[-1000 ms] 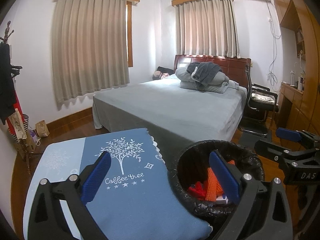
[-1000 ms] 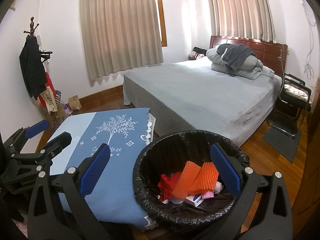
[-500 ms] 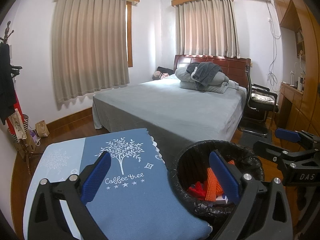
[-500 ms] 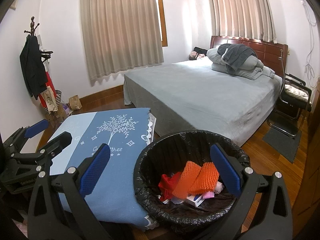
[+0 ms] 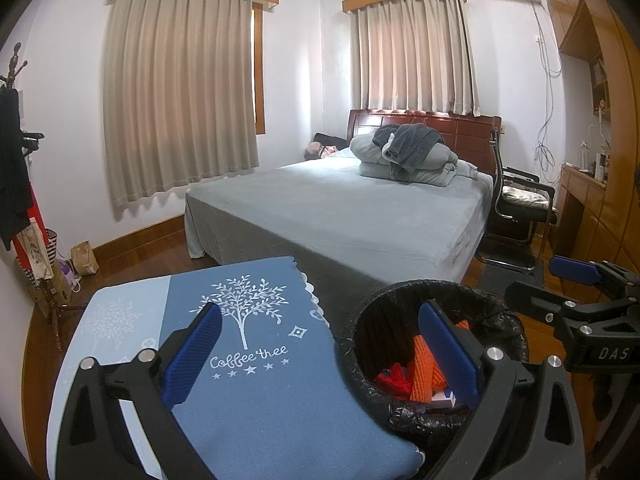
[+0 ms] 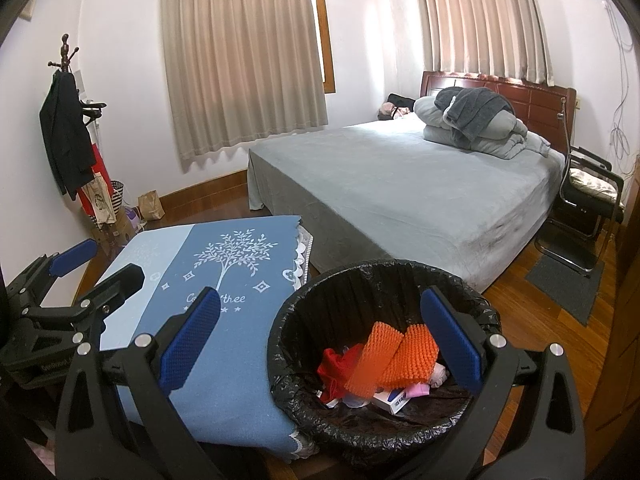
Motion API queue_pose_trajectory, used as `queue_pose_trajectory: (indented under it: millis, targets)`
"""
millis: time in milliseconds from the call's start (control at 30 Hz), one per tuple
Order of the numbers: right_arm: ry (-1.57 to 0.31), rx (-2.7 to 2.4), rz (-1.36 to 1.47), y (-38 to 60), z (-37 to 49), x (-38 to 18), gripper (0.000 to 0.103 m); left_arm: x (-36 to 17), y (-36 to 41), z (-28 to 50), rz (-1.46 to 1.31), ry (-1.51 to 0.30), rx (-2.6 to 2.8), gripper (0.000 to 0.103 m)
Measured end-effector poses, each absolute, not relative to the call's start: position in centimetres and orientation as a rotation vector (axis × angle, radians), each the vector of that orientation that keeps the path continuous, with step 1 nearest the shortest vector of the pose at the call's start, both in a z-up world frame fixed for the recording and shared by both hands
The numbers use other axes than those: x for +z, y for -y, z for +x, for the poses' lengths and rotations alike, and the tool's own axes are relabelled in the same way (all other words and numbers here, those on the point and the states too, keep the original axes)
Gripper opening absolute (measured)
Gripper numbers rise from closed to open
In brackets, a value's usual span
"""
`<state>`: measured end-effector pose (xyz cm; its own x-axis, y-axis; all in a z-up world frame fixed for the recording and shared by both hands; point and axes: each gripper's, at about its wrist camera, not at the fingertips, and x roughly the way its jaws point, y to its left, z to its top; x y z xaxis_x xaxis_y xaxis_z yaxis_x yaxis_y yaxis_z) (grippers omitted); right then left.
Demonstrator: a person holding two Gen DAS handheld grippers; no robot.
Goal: Collect trash
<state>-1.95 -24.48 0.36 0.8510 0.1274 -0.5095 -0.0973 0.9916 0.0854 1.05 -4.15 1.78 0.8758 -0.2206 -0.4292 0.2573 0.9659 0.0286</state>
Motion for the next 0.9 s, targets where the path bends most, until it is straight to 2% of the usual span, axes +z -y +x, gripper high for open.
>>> queue_pose_trajectory:
  millis: [900]
  targets:
    - [-0.546, 0.121, 0.058, 24.04, -1.92, 0.45, 0.098, 1.77, 4.18, 1.03, 0.084, -0.439, -0.251, 0.097]
